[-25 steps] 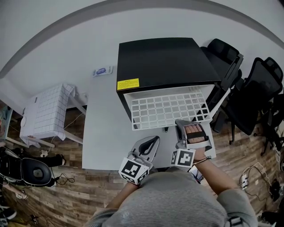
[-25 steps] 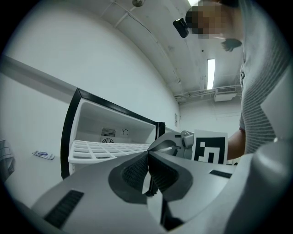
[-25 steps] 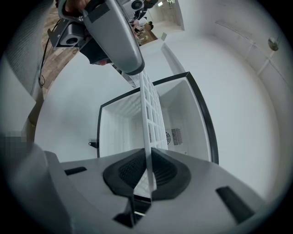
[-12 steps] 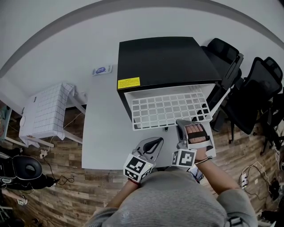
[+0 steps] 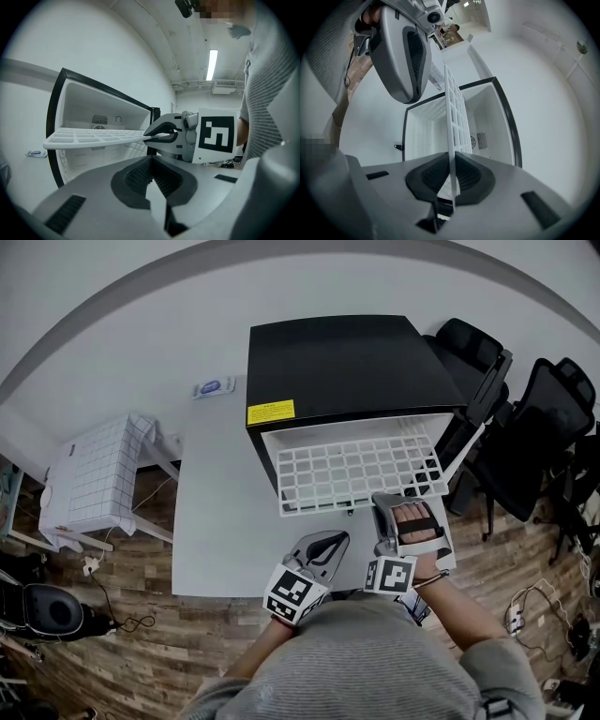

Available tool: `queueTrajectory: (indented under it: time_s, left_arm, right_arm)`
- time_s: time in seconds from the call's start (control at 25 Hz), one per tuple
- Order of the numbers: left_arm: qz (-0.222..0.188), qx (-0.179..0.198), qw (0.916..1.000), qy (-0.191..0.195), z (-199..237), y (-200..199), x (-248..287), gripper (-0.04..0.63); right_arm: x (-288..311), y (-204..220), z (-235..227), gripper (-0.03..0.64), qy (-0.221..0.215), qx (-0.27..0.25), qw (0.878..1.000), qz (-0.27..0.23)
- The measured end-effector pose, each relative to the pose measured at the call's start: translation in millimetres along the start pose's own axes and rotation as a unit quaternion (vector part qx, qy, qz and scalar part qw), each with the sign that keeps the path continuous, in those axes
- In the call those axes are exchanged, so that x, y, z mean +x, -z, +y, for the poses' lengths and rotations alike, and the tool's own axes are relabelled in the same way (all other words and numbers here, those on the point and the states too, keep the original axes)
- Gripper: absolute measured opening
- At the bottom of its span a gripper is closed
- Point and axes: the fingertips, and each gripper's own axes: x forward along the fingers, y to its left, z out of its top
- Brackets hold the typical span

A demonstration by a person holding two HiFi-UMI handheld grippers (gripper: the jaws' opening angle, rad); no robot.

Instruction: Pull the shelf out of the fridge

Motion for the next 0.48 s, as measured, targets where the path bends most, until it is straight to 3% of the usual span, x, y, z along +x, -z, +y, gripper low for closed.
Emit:
queueTrajectory:
  time_s: [0.24,0.36,0.48]
  left_arm:
    - [-0.013,0.006,0.9999,0.006,-3.1,-5.6,-3.6,0.011]
    - [-0.021,0.015,0.9996,0.01,-4.5,-8.6,-4.9,0.011]
    - [-0.024,0.02,0.9994,0.014,-6.6,-8.6,-4.6,0.011]
  right_arm:
    - [-11.0,-6.1,5.5,0.031,-0.002,0.001,1.0,-0.003]
    - [-17.2,-9.2,21.3,0.031,-0.026,0.026,0.999,-0.009]
    - [-20.2,-5.6,45.2,0.035,-0.044,0.017,0.999,-0.002]
